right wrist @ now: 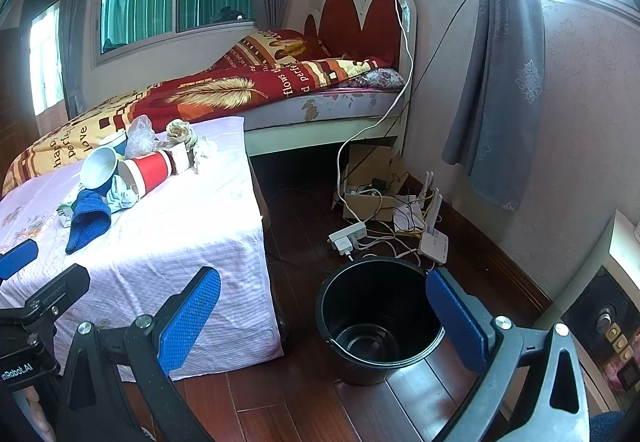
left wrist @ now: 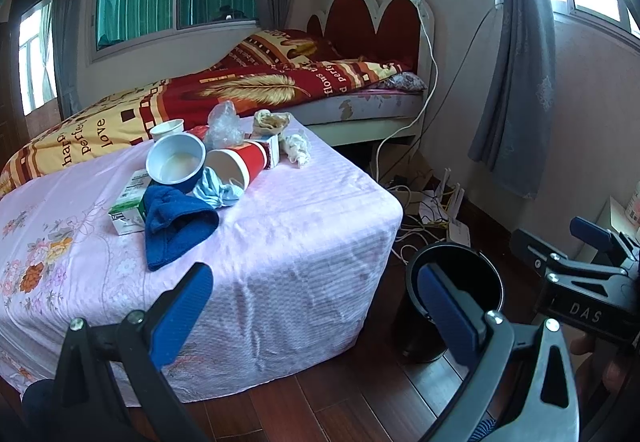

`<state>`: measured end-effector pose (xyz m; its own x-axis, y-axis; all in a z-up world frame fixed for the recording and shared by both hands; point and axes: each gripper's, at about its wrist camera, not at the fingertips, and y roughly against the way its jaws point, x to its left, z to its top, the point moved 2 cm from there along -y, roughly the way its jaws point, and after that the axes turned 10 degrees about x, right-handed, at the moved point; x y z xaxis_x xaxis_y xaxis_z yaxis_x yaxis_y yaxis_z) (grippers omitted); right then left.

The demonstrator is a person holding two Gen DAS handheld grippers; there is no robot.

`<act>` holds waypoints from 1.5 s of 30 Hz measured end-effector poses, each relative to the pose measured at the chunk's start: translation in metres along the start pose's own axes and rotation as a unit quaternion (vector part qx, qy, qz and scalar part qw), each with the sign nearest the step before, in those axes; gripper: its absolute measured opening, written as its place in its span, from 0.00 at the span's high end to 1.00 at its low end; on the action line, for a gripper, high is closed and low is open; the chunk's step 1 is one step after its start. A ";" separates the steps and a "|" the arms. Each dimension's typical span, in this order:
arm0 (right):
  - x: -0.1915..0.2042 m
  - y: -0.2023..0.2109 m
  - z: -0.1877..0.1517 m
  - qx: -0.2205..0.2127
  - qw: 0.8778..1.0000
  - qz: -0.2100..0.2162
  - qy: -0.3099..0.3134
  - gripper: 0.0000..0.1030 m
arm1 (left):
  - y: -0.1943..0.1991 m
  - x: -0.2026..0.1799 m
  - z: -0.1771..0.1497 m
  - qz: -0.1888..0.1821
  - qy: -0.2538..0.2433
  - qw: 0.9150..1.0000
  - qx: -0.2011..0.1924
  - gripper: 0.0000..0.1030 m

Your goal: Collect trash

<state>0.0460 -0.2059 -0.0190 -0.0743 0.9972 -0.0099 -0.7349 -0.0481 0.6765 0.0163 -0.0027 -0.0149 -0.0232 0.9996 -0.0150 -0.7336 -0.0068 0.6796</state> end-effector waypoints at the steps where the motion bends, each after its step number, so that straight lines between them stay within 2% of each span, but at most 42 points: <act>1: 0.000 0.000 0.000 0.000 1.000 0.000 0.000 0.00 | 0.000 0.000 0.000 -0.001 0.000 1.000 0.000 0.00; 45: 0.002 0.002 0.001 -0.001 1.000 0.000 0.001 0.00 | 0.001 -0.001 -0.002 -0.001 0.003 1.000 0.000 0.00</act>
<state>0.0453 -0.2041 -0.0169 -0.0754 0.9971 -0.0108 -0.7369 -0.0484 0.6743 0.0144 -0.0036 -0.0154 -0.0257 0.9995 -0.0201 -0.7332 -0.0052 0.6800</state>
